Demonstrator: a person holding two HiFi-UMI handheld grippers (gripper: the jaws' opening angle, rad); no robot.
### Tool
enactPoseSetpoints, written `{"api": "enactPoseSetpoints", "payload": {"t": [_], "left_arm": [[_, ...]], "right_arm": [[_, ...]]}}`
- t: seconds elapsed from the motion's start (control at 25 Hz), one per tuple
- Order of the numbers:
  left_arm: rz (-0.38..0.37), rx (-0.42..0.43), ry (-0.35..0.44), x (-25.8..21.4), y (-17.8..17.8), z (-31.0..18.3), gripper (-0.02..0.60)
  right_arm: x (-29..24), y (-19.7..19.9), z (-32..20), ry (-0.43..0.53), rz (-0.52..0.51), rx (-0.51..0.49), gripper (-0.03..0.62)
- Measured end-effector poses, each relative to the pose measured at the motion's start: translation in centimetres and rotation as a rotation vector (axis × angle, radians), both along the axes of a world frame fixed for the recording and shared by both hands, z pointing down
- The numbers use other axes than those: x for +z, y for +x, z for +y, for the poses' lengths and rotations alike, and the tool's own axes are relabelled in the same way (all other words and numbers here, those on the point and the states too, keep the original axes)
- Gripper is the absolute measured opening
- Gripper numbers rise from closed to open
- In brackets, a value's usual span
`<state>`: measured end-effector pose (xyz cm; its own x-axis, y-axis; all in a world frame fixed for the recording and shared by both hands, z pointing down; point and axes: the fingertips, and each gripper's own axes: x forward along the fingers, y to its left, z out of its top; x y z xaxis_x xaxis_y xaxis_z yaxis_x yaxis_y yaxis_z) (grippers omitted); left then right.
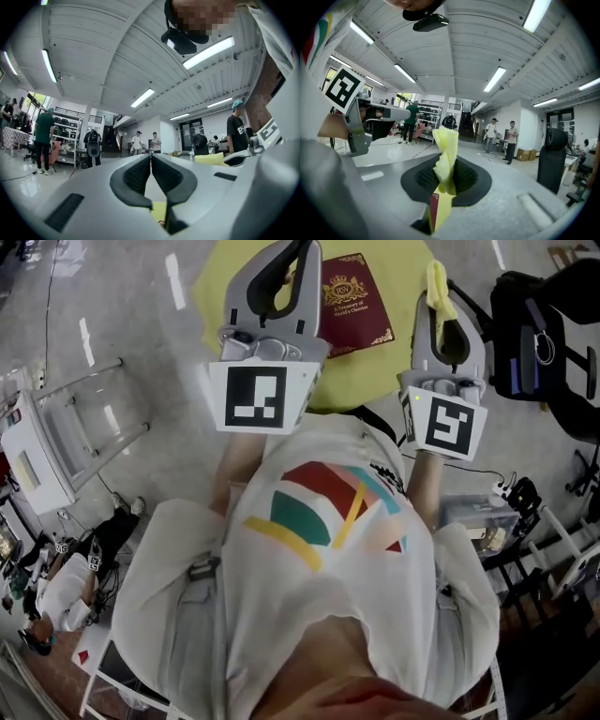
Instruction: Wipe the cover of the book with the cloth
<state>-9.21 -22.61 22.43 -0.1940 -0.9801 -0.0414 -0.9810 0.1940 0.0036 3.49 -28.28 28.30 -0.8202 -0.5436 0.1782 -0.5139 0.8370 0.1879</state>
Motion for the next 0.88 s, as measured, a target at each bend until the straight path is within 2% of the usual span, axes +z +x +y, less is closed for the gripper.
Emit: {"api": "enactPoseSetpoints", "payload": {"t": [0.16,0.36,0.44,0.56,0.76,0.88], "left_arm": [[0.005,-0.036,-0.016,0.3,-0.6,0.8,0.021],[0.068,-0.103,0.02,0.1,-1.5,1.6,0.033],[0.077,-0.08,0.007,0.4,-1.3,1.3,0.116],[0.096,-0.065,-0.035,1.6,-1.2,0.8,0.168],[0.263,-0.05,-0.105,6.2,-1.5,0.3,0.186],[0.326,-0.038,-0.182,9.7,-1.2,0.2,0.186]], "right_arm": [[0.2,-0.7,0.3,-0.006,-0.007,-0.034,0.031],[0.1,-0.9,0.6,-0.005,0.0,-0.053,0.031],[0.1,-0.8,0.7,-0.004,0.002,-0.055,0.031],[0.3,-0.6,0.7,-0.009,0.006,-0.052,0.031],[0.8,-0.7,1.0,-0.016,0.011,-0.057,0.031],[1.0,-0.8,1.3,-0.019,0.015,-0.064,0.031]]}}
